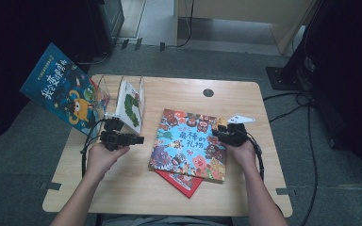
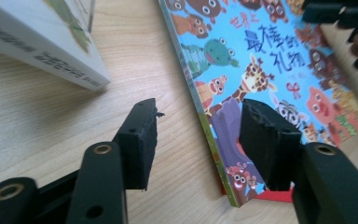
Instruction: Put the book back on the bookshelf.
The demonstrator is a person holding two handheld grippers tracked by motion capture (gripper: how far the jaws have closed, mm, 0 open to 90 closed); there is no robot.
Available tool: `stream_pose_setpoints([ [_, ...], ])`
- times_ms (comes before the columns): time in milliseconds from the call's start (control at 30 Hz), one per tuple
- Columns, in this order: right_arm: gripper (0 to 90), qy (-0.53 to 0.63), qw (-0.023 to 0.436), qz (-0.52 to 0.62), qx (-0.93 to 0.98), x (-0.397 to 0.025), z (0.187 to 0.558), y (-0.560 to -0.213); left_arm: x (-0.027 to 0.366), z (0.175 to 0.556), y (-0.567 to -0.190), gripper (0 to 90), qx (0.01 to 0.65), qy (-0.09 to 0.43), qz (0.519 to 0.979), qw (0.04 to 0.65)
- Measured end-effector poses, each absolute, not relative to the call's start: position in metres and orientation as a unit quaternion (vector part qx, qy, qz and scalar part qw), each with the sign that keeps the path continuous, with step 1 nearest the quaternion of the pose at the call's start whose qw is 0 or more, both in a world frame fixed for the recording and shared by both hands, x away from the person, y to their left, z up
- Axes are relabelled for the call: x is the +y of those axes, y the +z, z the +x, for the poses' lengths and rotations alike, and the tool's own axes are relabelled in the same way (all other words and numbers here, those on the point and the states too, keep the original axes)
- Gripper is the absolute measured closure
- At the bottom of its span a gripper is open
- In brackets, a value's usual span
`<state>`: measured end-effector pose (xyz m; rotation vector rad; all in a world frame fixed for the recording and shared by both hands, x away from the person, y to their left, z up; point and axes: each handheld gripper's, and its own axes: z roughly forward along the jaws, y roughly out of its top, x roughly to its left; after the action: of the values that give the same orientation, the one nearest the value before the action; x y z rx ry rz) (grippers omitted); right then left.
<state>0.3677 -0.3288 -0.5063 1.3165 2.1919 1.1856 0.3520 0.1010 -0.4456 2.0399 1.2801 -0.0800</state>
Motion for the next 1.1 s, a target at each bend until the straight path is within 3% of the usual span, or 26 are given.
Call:
stream_pose_setpoints([
  [333,74.0,0.405,0.168,0.497,0.749,-0.352,0.355,-0.505,0.080,0.349,-0.464,57.8,0.470,-0.041,0.807,0.356],
  [667,83.2,0.378,0.170,0.532,0.739,-0.367,0.341,-0.508,0.074,0.350,-0.476,60.5,0.454,-0.053,0.815,0.357],
  [1000,89.8,0.366,0.156,0.526,0.752,-0.360,0.338,-0.511,0.067,0.347,-0.488,71.9,0.446,-0.071,0.819,0.354],
  [1100,90.0,0.363,0.162,0.527,0.751,-0.359,0.339,-0.510,0.069,0.345,-0.490,83.3,0.436,-0.060,0.826,0.352],
])
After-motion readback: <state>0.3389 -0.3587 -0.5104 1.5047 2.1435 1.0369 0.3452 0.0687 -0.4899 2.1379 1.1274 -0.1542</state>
